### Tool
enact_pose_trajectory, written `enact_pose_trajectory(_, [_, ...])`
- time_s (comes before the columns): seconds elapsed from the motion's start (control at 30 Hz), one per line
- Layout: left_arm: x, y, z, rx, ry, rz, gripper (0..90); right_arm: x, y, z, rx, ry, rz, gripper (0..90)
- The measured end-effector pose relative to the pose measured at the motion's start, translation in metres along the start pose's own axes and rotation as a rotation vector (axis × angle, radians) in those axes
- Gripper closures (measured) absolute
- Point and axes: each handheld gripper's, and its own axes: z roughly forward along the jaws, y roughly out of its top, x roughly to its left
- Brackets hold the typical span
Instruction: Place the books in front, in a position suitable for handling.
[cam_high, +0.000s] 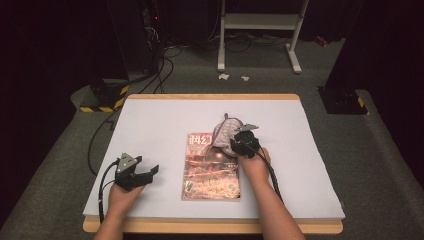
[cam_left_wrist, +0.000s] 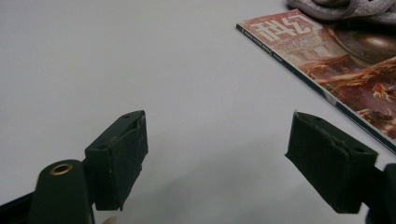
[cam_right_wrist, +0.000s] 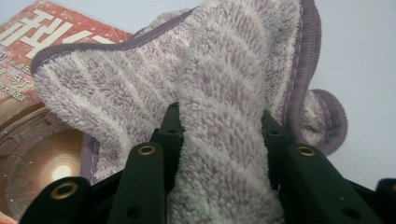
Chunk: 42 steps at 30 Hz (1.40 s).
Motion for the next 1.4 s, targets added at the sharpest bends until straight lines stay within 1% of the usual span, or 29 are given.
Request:
enact_pose_trajectory(0.1, [0.000,0.000,0.000,0.001,-0.002,-0.004,20.5,-0.002,-0.001,0.000,-0.005,0.008,0.005,63.2])
enact_pose_trajectory(0.13, [0.000,0.000,0.000,0.000,-0.002,-0.004,20.5,0.000,-0.001,-0.001,-0.009,0.000,-0.001,63.5])
enact_pose_trajectory(0.2, [0.000,0.000,0.000,0.001,-0.003,-0.005,20.5,0.004,-0.001,-0.005,-0.034,-0.011,-0.021,64.1])
enact_pose_trajectory(0.27, [0.000,0.000,0.000,0.002,-0.003,-0.003,20.6,0.006,0.001,-0.013,-0.058,0.000,-0.017,64.4])
enact_pose_trajectory(0.37, [0.000,0.000,0.000,0.002,-0.002,-0.002,20.6,0.008,0.003,-0.028,-0.099,0.000,-0.029,64.5])
enact_pose_trajectory(0.53, [0.001,0.000,0.001,0.008,-0.007,-0.005,20.7,0.004,0.000,-0.052,-0.161,0.016,-0.014,64.5])
enact_pose_trajectory(0.63, [0.001,0.001,0.001,0.012,-0.010,-0.006,20.9,0.002,-0.007,-0.067,-0.194,0.025,-0.007,64.4])
enact_pose_trajectory(0.77, [0.000,0.001,0.002,0.017,-0.004,0.000,21.1,-0.005,-0.022,-0.083,-0.232,0.026,0.014,64.2])
enact_pose_trajectory(0.8, [-0.001,0.001,0.002,0.021,-0.004,0.002,21.0,-0.006,-0.026,-0.086,-0.241,0.021,0.022,64.2])
enact_pose_trajectory(0.9, [-0.001,0.001,0.003,0.027,-0.001,0.014,21.1,-0.013,-0.038,-0.094,-0.259,0.030,0.047,64.2])
enact_pose_trajectory(0.97, [-0.001,0.001,0.003,0.027,0.000,0.009,21.0,-0.017,-0.046,-0.097,-0.287,0.035,0.069,64.3])
enact_pose_trajectory(1.0, [-0.001,0.001,0.003,0.028,0.001,0.007,21.0,-0.018,-0.048,-0.098,-0.275,0.032,0.060,64.2])
enact_pose_trajectory(1.03, [-0.001,0.001,0.003,0.028,0.001,0.006,21.0,-0.019,-0.049,-0.099,-0.265,0.017,0.046,64.2])
enact_pose_trajectory(1.1, [-0.001,0.001,0.003,0.027,0.001,0.007,20.9,-0.023,-0.052,-0.101,-0.274,0.011,0.052,64.1])
enact_pose_trajectory(1.23, [-0.001,0.001,0.003,0.026,0.002,0.008,20.9,-0.032,-0.057,-0.102,-0.251,-0.016,0.046,64.1])
enact_pose_trajectory(1.4, [-0.001,0.001,0.003,0.027,-0.004,0.008,20.9,-0.047,-0.060,-0.108,-0.236,-0.036,0.069,63.7])
